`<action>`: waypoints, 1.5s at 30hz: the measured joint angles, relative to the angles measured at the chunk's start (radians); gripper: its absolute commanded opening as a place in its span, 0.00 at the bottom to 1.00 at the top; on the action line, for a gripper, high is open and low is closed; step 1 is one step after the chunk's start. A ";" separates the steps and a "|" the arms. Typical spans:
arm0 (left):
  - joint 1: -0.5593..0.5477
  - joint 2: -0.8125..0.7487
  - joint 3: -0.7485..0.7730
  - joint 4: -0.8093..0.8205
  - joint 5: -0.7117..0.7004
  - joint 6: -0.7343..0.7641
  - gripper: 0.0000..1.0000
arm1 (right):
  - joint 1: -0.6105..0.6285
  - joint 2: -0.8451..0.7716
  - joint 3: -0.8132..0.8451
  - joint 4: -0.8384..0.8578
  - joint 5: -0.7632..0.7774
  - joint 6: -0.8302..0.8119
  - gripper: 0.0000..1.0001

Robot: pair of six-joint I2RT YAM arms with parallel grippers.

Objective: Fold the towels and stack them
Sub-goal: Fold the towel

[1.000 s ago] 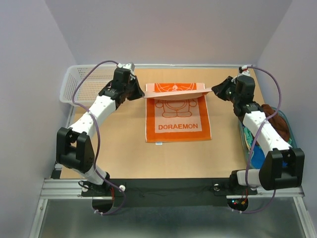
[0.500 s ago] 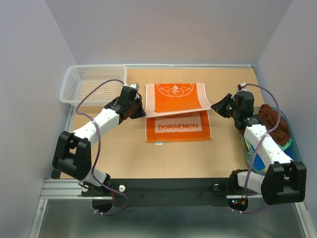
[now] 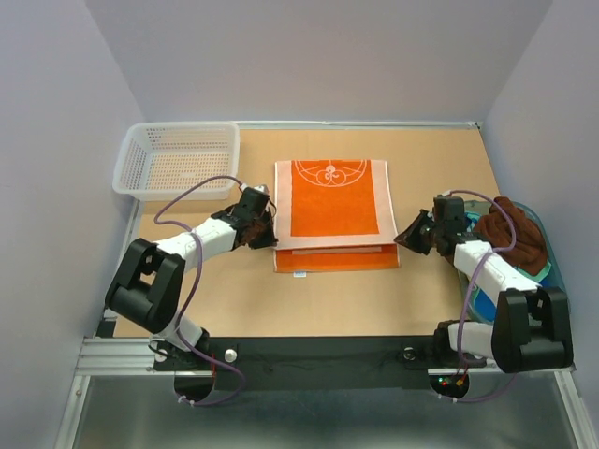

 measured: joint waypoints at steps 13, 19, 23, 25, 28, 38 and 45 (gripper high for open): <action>-0.024 0.062 0.003 0.005 -0.023 -0.012 0.00 | 0.000 0.068 0.005 -0.027 0.018 0.000 0.00; -0.029 -0.005 0.072 -0.074 -0.060 -0.012 0.00 | 0.000 0.002 0.070 -0.077 0.019 0.000 0.00; -0.034 -0.096 0.105 -0.113 -0.083 -0.016 0.00 | -0.001 -0.061 0.103 -0.120 0.021 0.000 0.01; -0.045 -0.136 0.105 -0.131 -0.090 -0.022 0.00 | -0.003 -0.097 0.109 -0.147 0.021 -0.003 0.01; -0.067 -0.175 0.089 -0.139 -0.091 -0.031 0.00 | -0.006 -0.140 0.106 -0.184 0.027 -0.005 0.01; -0.114 -0.071 -0.097 -0.054 -0.038 -0.078 0.00 | -0.007 -0.077 -0.032 -0.226 0.024 0.024 0.01; -0.123 -0.022 -0.106 -0.017 -0.042 -0.086 0.00 | -0.007 0.002 -0.048 -0.220 0.035 0.041 0.01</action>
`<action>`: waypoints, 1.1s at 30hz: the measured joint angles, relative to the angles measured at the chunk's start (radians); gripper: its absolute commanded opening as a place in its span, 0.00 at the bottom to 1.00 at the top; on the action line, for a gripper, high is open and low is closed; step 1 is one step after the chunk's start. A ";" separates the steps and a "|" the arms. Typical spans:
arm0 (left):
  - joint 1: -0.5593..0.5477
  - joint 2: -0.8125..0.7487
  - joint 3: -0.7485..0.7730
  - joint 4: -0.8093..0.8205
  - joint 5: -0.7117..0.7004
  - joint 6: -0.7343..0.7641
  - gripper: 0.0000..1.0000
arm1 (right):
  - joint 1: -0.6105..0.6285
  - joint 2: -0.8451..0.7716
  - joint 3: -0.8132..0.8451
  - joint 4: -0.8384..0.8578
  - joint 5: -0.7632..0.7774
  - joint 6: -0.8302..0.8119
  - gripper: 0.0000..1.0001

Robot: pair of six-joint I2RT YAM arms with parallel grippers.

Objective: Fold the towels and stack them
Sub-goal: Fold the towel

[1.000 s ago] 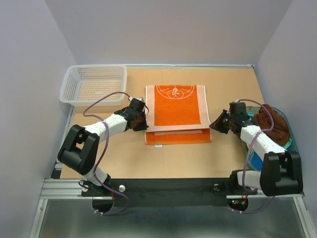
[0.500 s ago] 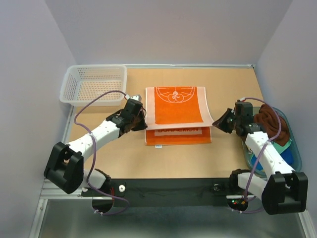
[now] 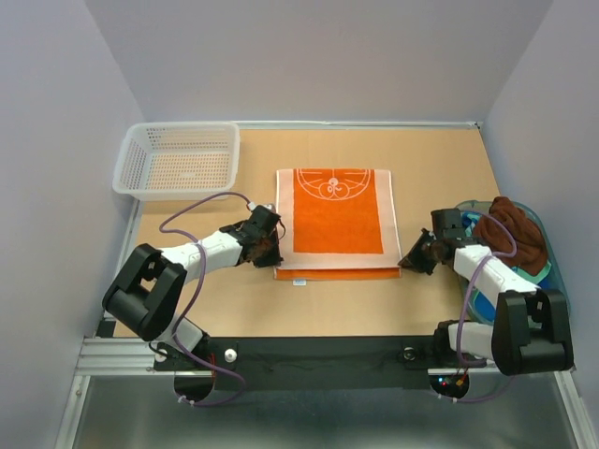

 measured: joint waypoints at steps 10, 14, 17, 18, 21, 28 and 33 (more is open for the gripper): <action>-0.001 -0.002 0.001 -0.003 -0.008 -0.004 0.00 | 0.000 0.013 -0.032 0.016 0.000 0.000 0.01; -0.004 -0.004 0.044 -0.058 -0.024 -0.003 0.00 | 0.000 -0.012 -0.023 0.010 0.000 0.000 0.01; -0.005 -0.031 0.098 -0.111 -0.051 0.000 0.00 | 0.000 -0.053 0.019 -0.018 0.005 0.000 0.01; -0.005 -0.048 0.120 -0.132 -0.063 0.003 0.00 | 0.000 -0.073 0.042 -0.028 0.008 0.000 0.00; -0.004 -0.101 0.166 -0.169 -0.086 0.006 0.00 | 0.000 -0.120 0.109 -0.051 0.018 -0.002 0.01; -0.019 -0.217 0.162 -0.213 -0.089 -0.005 0.00 | 0.000 -0.248 0.136 -0.142 0.011 -0.003 0.01; -0.043 -0.250 0.081 -0.202 -0.075 -0.022 0.00 | 0.000 -0.298 0.061 -0.168 -0.003 0.001 0.01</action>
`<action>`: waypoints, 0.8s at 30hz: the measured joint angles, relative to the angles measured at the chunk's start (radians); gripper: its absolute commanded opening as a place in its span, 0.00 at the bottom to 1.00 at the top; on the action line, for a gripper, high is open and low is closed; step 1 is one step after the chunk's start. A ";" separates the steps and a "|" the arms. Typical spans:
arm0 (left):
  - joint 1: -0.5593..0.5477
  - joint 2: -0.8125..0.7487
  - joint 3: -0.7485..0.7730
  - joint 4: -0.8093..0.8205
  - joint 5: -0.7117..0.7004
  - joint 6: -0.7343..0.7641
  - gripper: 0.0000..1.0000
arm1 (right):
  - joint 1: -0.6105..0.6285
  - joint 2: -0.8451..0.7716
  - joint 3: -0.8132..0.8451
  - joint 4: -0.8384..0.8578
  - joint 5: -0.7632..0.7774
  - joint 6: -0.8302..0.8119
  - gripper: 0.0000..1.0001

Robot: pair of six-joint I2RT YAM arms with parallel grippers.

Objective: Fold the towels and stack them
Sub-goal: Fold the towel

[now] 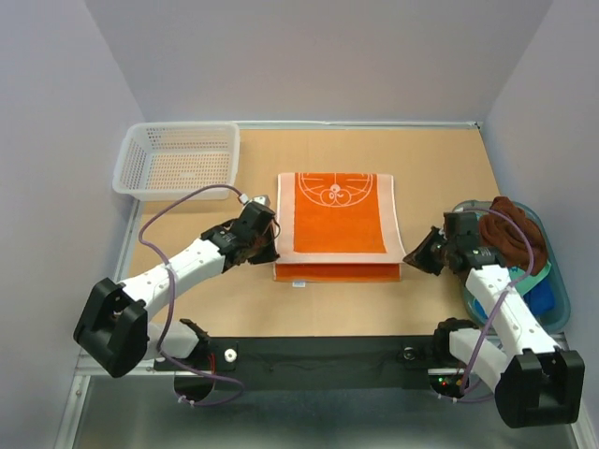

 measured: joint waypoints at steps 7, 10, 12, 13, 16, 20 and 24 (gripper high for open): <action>-0.014 0.092 -0.092 0.058 0.040 -0.017 0.00 | 0.000 0.080 -0.080 -0.014 -0.019 0.006 0.01; -0.015 0.129 -0.114 0.089 0.047 -0.022 0.00 | 0.000 0.109 -0.080 -0.009 -0.021 0.009 0.02; -0.019 0.139 -0.126 0.105 0.048 -0.024 0.00 | 0.000 0.133 -0.080 -0.008 -0.021 0.013 0.02; -0.021 0.140 -0.131 0.109 0.048 -0.025 0.00 | 0.000 0.143 -0.080 -0.008 -0.021 0.015 0.02; -0.024 0.140 -0.144 0.123 0.047 -0.027 0.00 | 0.000 0.154 -0.090 -0.002 -0.022 0.022 0.02; -0.026 0.148 -0.147 0.130 0.044 -0.027 0.00 | 0.000 0.167 -0.137 0.035 -0.025 0.041 0.02; -0.026 0.160 -0.147 0.140 0.039 -0.027 0.00 | 0.000 0.171 -0.188 0.097 -0.035 0.068 0.02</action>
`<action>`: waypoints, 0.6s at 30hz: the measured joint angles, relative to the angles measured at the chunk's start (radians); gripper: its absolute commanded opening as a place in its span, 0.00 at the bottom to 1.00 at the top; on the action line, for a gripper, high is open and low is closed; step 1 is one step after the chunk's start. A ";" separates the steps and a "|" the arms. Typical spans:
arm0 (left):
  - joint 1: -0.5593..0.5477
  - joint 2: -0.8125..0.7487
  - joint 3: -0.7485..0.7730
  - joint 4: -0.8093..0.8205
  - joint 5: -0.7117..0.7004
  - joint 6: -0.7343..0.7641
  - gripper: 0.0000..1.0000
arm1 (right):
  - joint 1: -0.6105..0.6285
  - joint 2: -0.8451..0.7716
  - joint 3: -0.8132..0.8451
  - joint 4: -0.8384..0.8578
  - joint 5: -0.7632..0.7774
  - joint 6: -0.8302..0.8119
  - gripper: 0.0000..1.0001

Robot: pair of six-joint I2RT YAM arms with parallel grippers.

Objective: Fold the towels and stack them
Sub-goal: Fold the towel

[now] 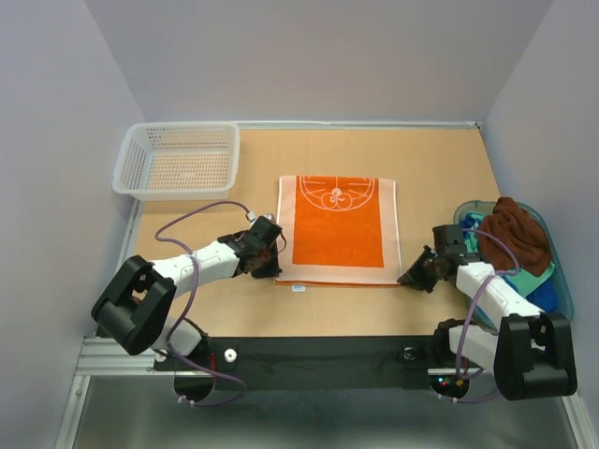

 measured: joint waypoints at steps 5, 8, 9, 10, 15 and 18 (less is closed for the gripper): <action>0.000 0.007 0.004 0.004 -0.010 0.000 0.00 | -0.004 0.037 0.014 0.022 -0.002 0.023 0.02; 0.002 0.027 0.022 0.003 -0.018 0.000 0.00 | -0.004 0.084 0.042 0.038 0.003 0.026 0.01; 0.003 0.035 0.029 0.005 -0.021 0.001 0.00 | -0.005 0.105 0.057 0.045 0.008 0.025 0.01; 0.007 0.041 0.033 0.007 -0.021 0.002 0.00 | -0.004 0.130 0.071 0.060 0.014 0.024 0.01; 0.051 0.088 0.076 0.019 -0.017 0.010 0.00 | -0.004 0.229 0.150 0.076 0.044 0.009 0.01; 0.074 0.105 0.094 0.031 -0.012 0.014 0.00 | -0.004 0.278 0.192 0.089 0.056 -0.002 0.01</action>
